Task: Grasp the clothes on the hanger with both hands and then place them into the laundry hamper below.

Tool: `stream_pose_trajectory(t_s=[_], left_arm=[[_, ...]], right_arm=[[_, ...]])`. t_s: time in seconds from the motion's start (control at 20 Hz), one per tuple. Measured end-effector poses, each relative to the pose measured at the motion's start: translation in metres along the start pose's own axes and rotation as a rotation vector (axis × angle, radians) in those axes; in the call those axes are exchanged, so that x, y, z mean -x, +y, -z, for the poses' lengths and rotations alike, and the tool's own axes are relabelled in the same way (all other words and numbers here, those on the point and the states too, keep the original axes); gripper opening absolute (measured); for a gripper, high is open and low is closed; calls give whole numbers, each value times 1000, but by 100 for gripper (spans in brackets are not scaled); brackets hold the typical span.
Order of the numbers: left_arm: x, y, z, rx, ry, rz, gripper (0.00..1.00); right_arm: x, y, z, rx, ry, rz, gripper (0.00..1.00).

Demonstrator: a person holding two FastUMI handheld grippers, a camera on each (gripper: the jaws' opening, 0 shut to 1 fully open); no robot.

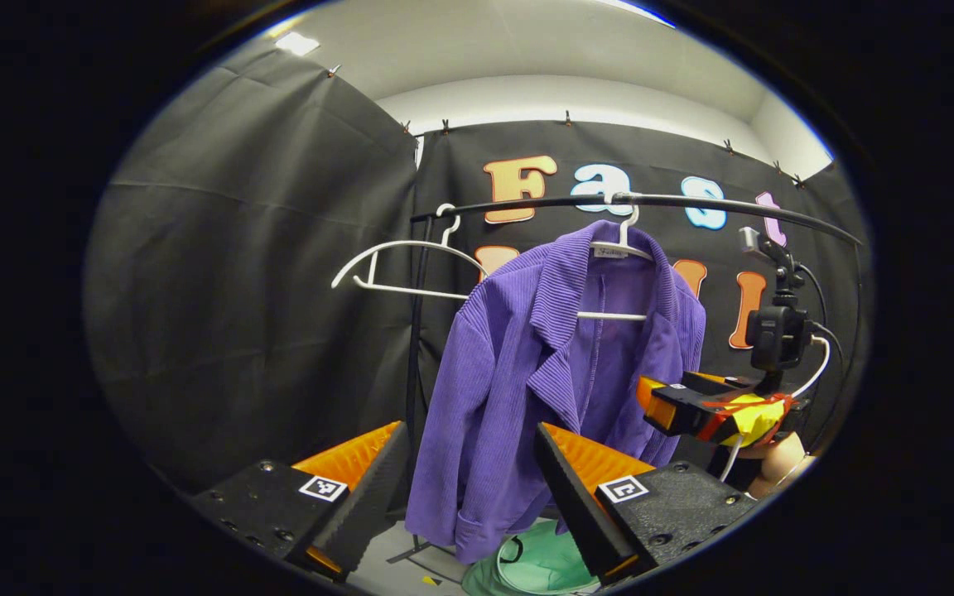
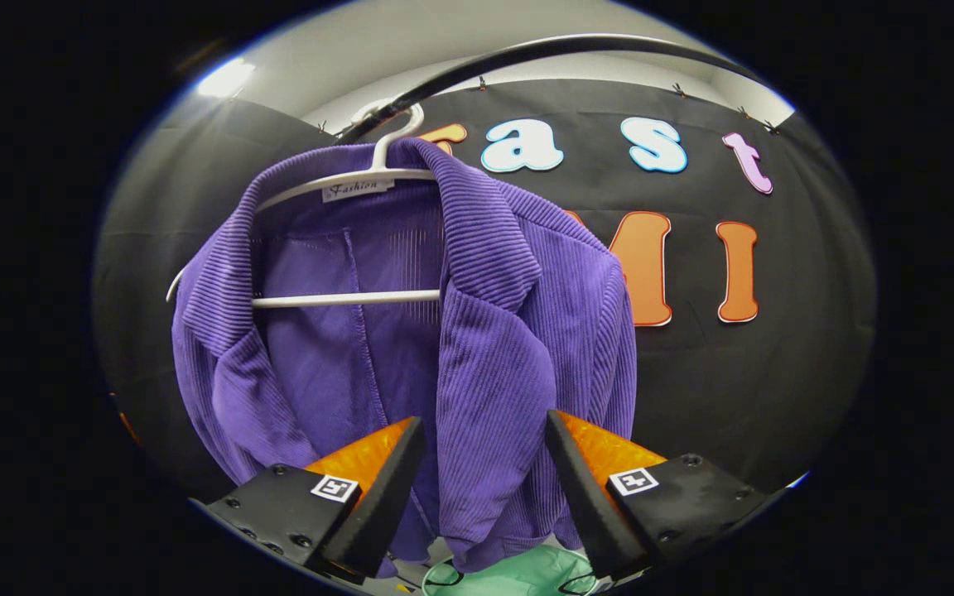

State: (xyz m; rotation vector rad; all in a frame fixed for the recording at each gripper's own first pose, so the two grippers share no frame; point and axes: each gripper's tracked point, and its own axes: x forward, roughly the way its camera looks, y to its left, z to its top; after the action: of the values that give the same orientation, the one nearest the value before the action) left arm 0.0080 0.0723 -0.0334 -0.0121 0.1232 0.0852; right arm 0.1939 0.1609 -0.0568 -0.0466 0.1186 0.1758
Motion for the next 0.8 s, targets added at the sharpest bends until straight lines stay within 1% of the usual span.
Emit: stream_pose_trajectory(t_s=[0.05,0.1,0.15,0.2,0.25,0.3,0.35,0.4,0.5,0.65,0.7,0.75,0.8], left_arm=[[-3,-3,-1,1,-2,6,95],[-6,-6,-1,-1,-6,10,95],[-10,-9,-3,-5,-11,14,95],[-14,-12,-4,-6,-15,22,95],[-19,-17,-4,-4,-19,30,95],[-24,-21,-3,0,-18,36,92],[-29,-25,-2,3,-19,41,92],[-36,-29,-2,4,-20,45,95],[-46,-34,-2,0,-22,47,95],[-61,-46,-1,5,-25,57,95],[-66,-50,-1,9,-25,62,95],[-70,-54,1,11,-24,68,92],[-74,-59,4,12,-16,74,92]], right_arm=[[-5,0,2,15,5,2,86],[-9,2,4,30,13,-7,78],[-11,2,4,48,16,-10,78],[-14,3,3,57,13,-22,65],[-15,6,2,62,14,-32,60],[-18,8,3,62,17,-43,55],[-19,8,3,60,23,-49,50],[-19,7,4,57,27,-54,41],[-20,6,4,46,31,-70,19],[-20,4,5,45,28,-87,19],[-24,1,6,42,24,-74,14],[-16,1,3,32,28,-86,8],[-16,3,3,20,33,-101,2]])
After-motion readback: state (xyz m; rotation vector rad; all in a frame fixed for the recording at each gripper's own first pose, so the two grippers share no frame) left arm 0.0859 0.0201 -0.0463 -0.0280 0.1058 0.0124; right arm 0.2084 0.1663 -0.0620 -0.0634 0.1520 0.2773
